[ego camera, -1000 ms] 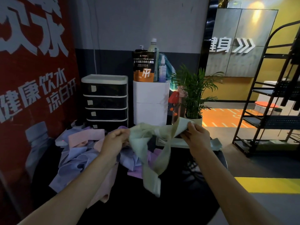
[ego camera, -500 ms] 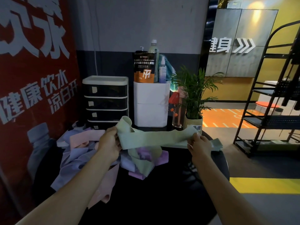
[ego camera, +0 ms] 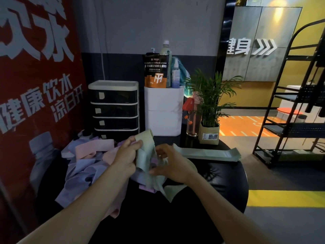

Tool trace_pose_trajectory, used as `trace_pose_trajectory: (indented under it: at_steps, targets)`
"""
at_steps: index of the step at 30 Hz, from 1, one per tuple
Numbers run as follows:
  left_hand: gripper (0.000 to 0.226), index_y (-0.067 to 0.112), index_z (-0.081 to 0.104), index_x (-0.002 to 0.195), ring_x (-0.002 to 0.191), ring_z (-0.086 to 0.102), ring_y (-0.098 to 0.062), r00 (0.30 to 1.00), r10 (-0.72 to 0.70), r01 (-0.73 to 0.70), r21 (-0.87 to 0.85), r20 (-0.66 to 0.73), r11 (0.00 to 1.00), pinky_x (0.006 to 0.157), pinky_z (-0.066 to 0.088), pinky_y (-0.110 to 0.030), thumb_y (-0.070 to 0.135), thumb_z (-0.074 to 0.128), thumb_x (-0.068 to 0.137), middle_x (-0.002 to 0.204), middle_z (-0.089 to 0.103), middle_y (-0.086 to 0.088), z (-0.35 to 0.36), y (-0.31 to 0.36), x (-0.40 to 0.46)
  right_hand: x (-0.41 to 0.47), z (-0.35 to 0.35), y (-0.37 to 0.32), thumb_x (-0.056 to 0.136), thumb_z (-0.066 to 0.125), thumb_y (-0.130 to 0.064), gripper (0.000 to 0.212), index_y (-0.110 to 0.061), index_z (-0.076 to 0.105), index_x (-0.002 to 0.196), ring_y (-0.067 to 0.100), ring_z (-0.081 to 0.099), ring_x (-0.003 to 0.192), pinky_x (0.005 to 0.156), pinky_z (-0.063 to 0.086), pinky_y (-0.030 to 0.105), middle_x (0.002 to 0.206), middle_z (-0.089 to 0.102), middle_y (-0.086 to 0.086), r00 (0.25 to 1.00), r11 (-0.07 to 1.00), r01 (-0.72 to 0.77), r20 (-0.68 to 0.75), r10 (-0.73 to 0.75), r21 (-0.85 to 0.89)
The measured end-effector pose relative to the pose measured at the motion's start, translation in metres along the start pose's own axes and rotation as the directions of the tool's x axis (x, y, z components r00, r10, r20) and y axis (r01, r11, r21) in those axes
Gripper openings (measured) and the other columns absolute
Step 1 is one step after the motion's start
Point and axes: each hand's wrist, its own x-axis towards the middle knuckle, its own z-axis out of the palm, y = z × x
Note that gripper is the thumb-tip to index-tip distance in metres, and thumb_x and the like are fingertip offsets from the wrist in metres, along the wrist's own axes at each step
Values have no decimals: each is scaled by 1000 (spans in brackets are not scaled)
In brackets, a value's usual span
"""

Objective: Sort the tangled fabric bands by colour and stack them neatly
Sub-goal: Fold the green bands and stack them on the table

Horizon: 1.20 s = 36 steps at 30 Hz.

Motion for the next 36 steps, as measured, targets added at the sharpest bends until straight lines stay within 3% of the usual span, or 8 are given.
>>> trace_pose_trajectory:
  at_steps: [2, 6, 10, 14, 17, 25, 32, 36]
  targets:
    - [19, 8, 55, 113, 78, 57, -24, 995, -97, 96, -84, -12, 992, 61, 54, -34, 7, 50, 94, 107, 57, -17, 1, 2, -2, 3, 11, -3, 64, 84, -33, 71, -17, 48, 122, 13, 50, 101, 81, 41, 22, 111, 48, -3, 999, 996, 44, 0, -44, -83]
    - [17, 5, 57, 105, 79, 58, -17, 975, -176, 199, -174, 138, 964, 58, 55, -20, 16, 49, 96, 96, 60, -12, 6, 14, -13, 10, 9, -10, 78, 72, -23, 28, -11, 57, 99, 21, 58, 86, 76, 50, 38, 95, 60, 6, 986, 996, 75, -148, -81, -44]
    - [44, 12, 45, 130, 111, 52, -14, 923, -30, 28, 12, 385, 1000, 84, 47, -17, -8, 40, 91, 122, 55, -5, 0, 18, -17, 9, -13, -15, 89, 61, -19, 16, -7, 57, 80, 24, 51, 64, 61, 39, 34, 70, 58, 11, 972, 991, 132, -192, -137, -37]
    - [72, 17, 42, 134, 116, 54, -11, 815, 82, -283, 271, 573, 920, 90, 49, -20, -13, 68, 73, 126, 56, 3, -3, 10, -15, 9, -29, -16, 94, 53, -20, 26, 1, 50, 79, 18, 41, 60, 58, 33, 33, 64, 47, 10, 974, 989, 145, -173, -149, -35]
    - [61, 24, 49, 124, 104, 61, -8, 792, 118, -364, 309, 599, 878, 80, 50, -19, -1, 72, 73, 111, 64, 8, 2, 7, -17, 8, -33, -19, 96, 48, -20, 21, -1, 54, 87, 31, 50, 66, 64, 43, 45, 78, 58, 27, 987, 989, 142, -84, -138, 43]
    - [18, 20, 62, 87, 72, 60, 4, 780, 110, -479, 475, 616, 738, 69, 45, -13, 3, 65, 83, 74, 67, 16, -12, 5, -17, 1, -48, -22, 95, 41, 2, 23, -8, 59, 86, 17, 50, 68, 66, 41, 30, 73, 54, 9, 980, 973, 70, -199, -26, 221]
    - [19, 11, 64, 85, 67, 61, -8, 853, 84, -279, 315, 515, 907, 63, 45, -19, 11, 48, 95, 73, 66, 2, -21, 24, -27, 0, -49, -33, 96, 48, -17, 32, -19, 58, 66, 11, 41, 50, 52, 34, 24, 55, 48, -2, 986, 973, 44, -168, -5, 228]
    - [30, 6, 60, 85, 68, 57, -13, 864, 59, -292, 402, 500, 868, 60, 44, -22, 33, 71, 79, 72, 59, -3, -33, 31, -23, 1, -42, -36, 94, 51, -17, 26, -5, 64, 75, 15, 49, 61, 60, 40, 25, 64, 53, 6, 991, 988, 11, -132, 10, 153]
